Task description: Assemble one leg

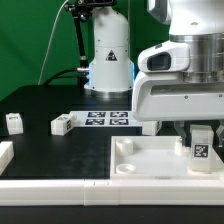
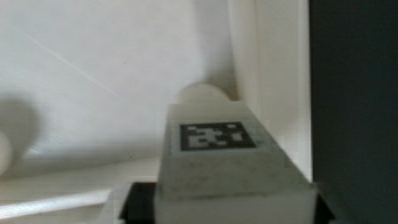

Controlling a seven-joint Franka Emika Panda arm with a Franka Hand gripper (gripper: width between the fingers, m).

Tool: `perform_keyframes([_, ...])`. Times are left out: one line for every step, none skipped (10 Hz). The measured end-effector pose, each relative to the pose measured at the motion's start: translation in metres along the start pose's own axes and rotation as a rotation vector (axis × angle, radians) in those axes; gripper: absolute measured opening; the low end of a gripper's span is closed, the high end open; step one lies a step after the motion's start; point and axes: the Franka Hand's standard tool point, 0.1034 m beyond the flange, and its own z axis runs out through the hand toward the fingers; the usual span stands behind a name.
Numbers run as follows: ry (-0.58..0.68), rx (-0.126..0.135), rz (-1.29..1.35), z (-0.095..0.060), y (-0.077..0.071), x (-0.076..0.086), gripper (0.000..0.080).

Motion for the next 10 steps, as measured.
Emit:
perform_keyframes([-0.001, 0.003, 0.088, 0.0001, 0.0004, 0.0001, 0.029])
perform_keyframes([-0.003, 0.01, 0.223, 0.0001, 0.0013, 0.0004, 0.029])
perform_keyframes([-0.005, 0.013, 0.313, 0.0001, 0.0018, 0.0005, 0.029])
perform_keyframes([-0.007, 0.016, 0.38, 0.0002, 0.0022, 0.0005, 0.029])
perform_keyframes([-0.007, 0.019, 0.536, 0.0007, 0.0032, 0.0005, 0.029])
perform_keyframes([-0.005, 0.02, 0.622, 0.001, 0.0035, 0.0006, 0.029])
perform_keyframes([-0.007, 0.023, 0.776, 0.001, 0.0038, 0.0008, 0.0291])
perform_keyframes([-0.006, 0.023, 0.898, 0.0012, 0.0041, 0.0009, 0.0291])
perform_keyframes([-0.005, 0.022, 0.961, 0.0012, 0.0037, 0.0008, 0.0291])
perform_keyframes([-0.006, 0.022, 1.003, 0.0012, 0.0037, 0.0008, 0.0291])
